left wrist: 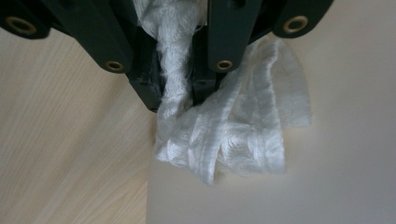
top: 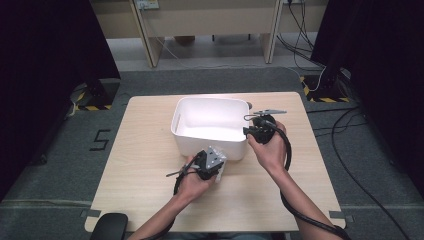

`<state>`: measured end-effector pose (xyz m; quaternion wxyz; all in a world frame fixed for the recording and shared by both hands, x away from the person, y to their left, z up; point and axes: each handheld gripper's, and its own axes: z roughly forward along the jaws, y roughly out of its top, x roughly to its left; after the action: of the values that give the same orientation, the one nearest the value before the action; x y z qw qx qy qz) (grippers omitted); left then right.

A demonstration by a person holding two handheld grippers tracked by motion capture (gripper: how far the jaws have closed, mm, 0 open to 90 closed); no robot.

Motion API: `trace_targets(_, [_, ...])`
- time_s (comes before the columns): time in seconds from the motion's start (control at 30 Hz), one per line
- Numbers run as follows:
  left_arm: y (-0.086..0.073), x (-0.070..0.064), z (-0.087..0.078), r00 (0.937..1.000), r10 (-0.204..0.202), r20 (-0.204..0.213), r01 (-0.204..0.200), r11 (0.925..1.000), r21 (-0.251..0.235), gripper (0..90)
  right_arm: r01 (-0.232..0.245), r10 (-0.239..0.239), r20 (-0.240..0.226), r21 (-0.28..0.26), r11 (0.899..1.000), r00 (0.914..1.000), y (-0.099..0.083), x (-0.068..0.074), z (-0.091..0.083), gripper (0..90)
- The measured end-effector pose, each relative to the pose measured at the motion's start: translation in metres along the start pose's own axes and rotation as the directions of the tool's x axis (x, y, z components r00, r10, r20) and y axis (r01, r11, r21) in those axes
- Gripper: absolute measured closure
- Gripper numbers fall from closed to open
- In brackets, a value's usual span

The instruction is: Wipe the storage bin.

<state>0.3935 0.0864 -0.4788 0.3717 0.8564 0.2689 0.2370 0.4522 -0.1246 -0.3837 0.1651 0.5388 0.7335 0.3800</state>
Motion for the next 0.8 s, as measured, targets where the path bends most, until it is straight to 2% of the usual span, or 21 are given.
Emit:
trace_targets(0.7, [-0.008,0.0,0.013,0.9998,0.0,0.021,-0.001,0.9984,0.057,77.1,0.003,-0.003,0.0,-0.001,1.0,1.0,0.0,0.0,0.0,74.4])
trace_targets(0.8, [-0.009,0.0,0.014,0.9996,-0.011,0.025,0.009,0.9984,0.056,77.1,0.005,-0.005,0.001,-0.002,1.0,1.0,0.0,0.0,0.0,74.4])
